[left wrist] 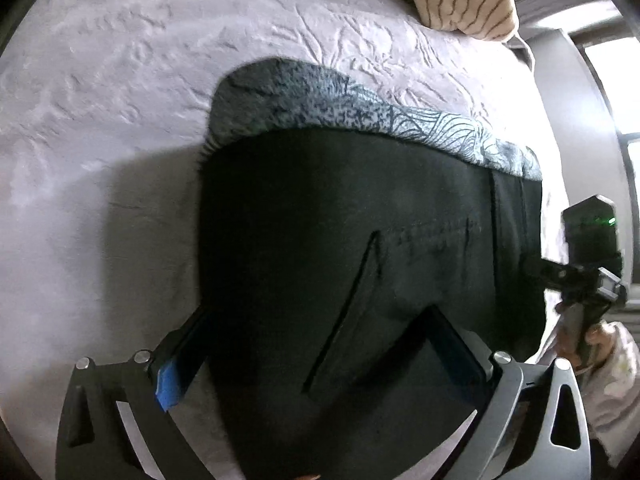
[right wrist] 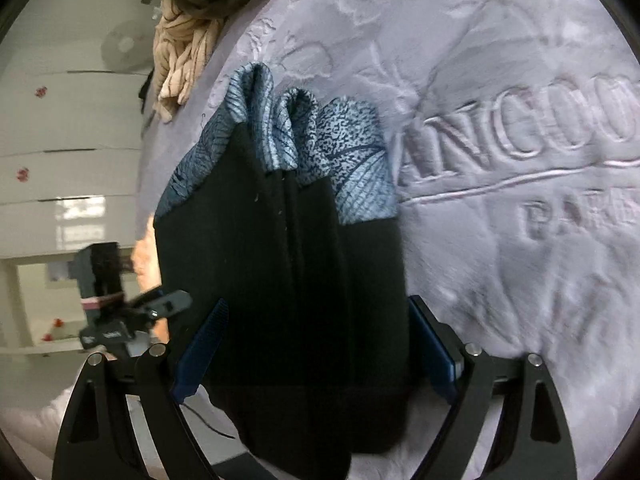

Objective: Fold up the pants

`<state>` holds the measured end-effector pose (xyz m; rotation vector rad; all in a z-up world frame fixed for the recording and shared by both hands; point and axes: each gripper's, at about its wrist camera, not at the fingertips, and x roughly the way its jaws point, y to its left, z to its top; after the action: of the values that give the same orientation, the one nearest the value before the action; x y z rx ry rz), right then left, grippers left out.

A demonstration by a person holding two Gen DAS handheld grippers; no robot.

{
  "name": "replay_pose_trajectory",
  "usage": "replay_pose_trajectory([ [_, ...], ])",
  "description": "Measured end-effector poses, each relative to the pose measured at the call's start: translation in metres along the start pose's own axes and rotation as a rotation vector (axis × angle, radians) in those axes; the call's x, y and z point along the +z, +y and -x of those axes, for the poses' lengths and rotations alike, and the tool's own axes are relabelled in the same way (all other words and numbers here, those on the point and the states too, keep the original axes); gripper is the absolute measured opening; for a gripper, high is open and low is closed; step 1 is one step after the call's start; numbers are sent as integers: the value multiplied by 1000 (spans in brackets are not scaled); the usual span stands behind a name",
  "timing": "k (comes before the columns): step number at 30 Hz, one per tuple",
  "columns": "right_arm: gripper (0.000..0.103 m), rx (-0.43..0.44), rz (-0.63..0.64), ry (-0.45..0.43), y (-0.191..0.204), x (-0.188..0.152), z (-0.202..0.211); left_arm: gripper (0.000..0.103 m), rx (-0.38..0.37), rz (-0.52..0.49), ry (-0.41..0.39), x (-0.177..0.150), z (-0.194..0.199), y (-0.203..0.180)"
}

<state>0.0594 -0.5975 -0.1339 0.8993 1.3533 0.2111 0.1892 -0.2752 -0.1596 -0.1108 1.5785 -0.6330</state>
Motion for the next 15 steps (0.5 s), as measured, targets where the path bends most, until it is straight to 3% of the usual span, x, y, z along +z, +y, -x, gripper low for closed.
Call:
replay_pose_trajectory([
  [3, 89, 10, -53, -3, -6, 2, -8, 101, -12, 50, 2, -2, -7, 1],
  [5, 75, 16, -75, 3, -4, 2, -7, 87, -22, 50, -15, -7, 2, -4],
  [9, 51, 58, -68, 3, 6, -4, 5, 71, -3, 28, -55, -18, 25, -16],
  [15, 48, 138, -39, 33, 32, -22, 20, 69, 21, 49, -107, -47, 74, -21],
])
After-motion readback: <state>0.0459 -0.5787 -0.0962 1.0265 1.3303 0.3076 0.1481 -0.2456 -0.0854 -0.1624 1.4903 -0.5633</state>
